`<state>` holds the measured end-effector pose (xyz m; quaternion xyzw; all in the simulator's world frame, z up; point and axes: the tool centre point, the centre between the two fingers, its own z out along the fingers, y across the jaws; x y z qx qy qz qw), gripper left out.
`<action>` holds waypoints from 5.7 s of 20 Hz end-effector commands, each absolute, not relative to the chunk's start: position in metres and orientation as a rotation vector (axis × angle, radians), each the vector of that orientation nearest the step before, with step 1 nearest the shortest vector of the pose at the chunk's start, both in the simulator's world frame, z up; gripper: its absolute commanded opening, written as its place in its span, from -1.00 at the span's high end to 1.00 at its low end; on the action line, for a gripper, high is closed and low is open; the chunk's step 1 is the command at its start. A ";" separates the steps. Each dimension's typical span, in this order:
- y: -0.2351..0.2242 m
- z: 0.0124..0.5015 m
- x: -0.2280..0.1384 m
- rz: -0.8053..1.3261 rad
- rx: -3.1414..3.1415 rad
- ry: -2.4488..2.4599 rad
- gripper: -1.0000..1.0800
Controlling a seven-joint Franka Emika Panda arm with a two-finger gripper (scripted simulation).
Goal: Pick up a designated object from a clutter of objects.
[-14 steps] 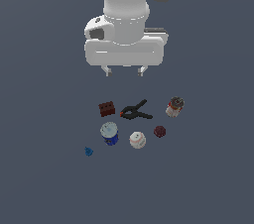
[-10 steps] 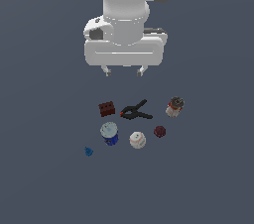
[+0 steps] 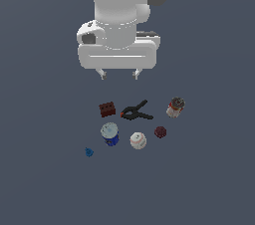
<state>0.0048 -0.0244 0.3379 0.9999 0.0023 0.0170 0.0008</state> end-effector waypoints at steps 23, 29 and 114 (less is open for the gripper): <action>-0.003 0.270 0.047 0.035 3.111 -0.502 -0.92; 0.007 0.238 0.061 0.026 3.070 -0.716 -0.92; -0.013 0.199 0.106 0.000 2.748 -1.525 1.00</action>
